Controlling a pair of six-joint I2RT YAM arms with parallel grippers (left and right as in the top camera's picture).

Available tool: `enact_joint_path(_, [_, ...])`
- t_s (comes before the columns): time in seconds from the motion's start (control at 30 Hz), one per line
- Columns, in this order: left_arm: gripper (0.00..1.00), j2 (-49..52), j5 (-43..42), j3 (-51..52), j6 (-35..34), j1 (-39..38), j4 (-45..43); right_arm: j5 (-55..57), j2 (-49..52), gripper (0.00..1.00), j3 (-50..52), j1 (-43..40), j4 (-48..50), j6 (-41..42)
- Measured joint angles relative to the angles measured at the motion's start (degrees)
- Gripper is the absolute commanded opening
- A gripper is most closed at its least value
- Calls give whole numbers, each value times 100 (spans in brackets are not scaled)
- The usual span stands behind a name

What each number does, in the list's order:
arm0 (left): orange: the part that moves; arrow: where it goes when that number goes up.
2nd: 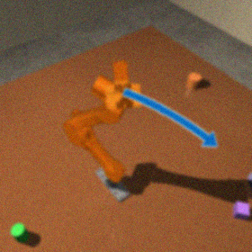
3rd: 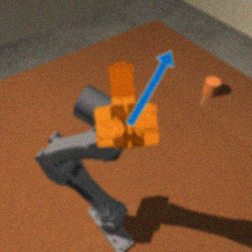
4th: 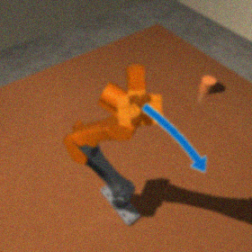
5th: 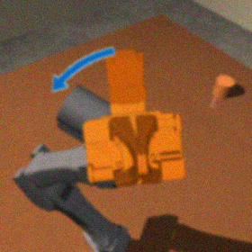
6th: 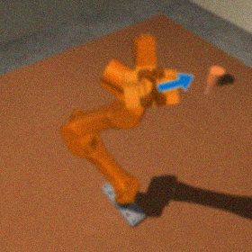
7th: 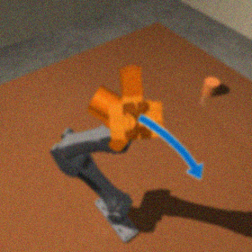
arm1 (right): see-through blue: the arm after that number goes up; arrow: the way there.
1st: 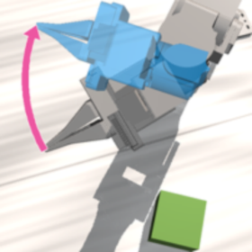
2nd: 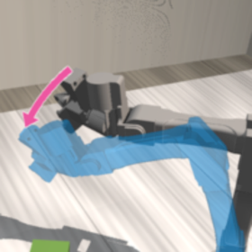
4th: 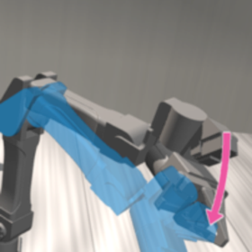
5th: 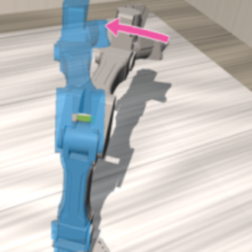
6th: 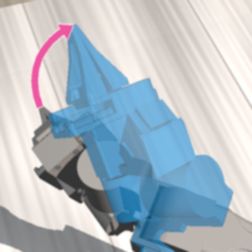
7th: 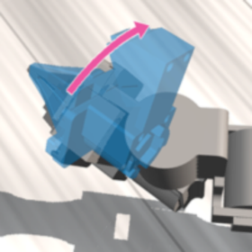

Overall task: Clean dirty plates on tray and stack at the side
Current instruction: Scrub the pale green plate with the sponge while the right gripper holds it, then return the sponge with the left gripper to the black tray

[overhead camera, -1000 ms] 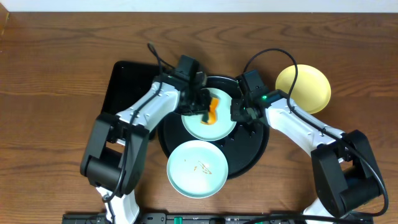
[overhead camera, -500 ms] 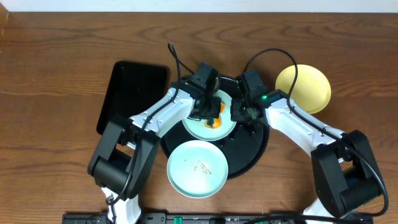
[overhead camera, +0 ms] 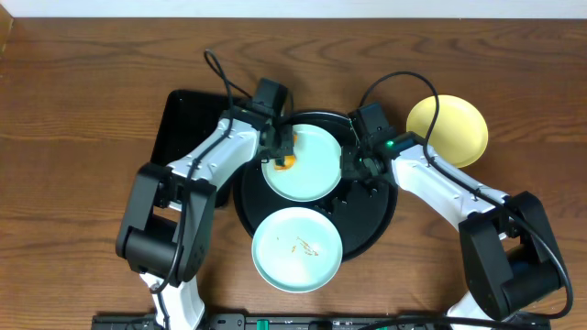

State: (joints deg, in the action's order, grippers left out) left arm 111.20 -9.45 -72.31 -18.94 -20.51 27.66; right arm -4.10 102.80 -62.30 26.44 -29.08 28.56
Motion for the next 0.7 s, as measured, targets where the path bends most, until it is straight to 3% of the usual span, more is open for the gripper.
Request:
enact_joint_path(0.3, [8, -640, -616, 0, 85, 125, 131, -208, 0, 37, 0, 0, 404, -28])
enact_joint_path(0.47, [8, -1246, -669, 0, 162, 181, 387, -302, 0, 34, 0, 0, 470, -31])
enact_joint_path(0.7, [8, -1307, -323, -2, 409, 629, 1005, -356, 291, 30, -2, 0, 551, -28])
